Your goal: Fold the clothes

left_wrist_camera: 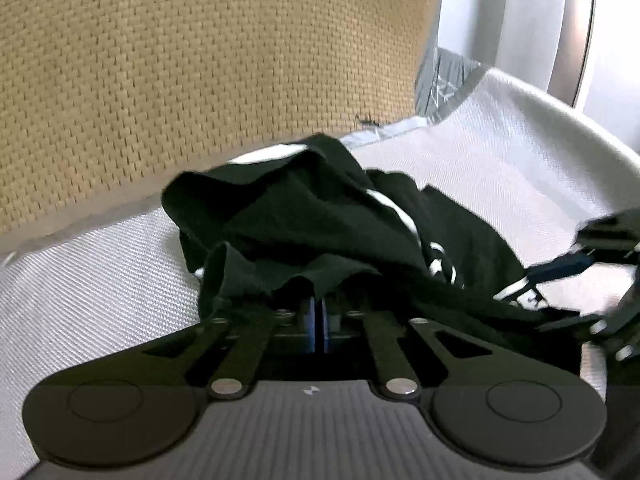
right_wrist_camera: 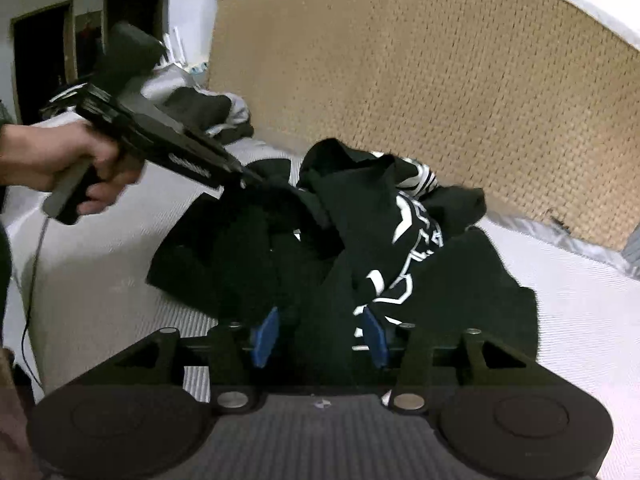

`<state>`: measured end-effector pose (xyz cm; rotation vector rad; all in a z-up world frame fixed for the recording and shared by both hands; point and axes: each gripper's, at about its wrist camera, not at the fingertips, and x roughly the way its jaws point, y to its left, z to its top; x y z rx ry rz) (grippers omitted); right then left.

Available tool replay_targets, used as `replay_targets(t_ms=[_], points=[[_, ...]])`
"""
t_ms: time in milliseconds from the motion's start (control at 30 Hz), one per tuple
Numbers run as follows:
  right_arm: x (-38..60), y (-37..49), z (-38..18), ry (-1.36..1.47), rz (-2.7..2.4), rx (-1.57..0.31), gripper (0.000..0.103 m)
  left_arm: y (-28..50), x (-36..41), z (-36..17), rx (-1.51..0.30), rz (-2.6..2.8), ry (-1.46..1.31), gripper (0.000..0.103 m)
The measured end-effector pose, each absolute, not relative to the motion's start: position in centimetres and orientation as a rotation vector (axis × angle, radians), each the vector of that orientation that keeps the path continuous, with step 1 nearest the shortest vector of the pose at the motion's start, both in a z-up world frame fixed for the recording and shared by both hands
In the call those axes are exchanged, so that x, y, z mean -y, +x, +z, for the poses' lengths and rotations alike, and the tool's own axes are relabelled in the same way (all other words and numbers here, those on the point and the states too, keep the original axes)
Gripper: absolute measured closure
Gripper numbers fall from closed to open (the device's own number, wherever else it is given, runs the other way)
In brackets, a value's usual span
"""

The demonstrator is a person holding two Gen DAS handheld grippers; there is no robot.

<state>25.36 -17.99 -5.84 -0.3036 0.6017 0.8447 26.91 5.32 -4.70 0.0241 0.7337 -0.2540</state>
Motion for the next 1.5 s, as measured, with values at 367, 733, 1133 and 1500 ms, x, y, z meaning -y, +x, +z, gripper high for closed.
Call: replay_targets(t_ms=[367, 733, 1133, 1500], points=[[13.6, 28.9, -8.7, -0.306, 0.760, -0.696, 0.052, 26.6, -7.6, -4.5, -0.788, -0.236, -0.053, 0.101], [14.0, 27.7, -8.2, -0.334, 0.807, -0.634, 0.094, 26.6, -9.6, -4.3, -0.765, -0.151, -0.110, 0.084], [20.3, 27.7, -1.9, -0.206, 0.640, -0.419, 0.095, 26.9, -9.5, -4.7, -0.757, -0.143, -0.136, 0.056], [25.9, 25.1, 2.5, -0.227, 0.592, -0.301, 0.095, 27.3, -9.0, -5.3, -0.769, -0.120, -0.141, 0.050]])
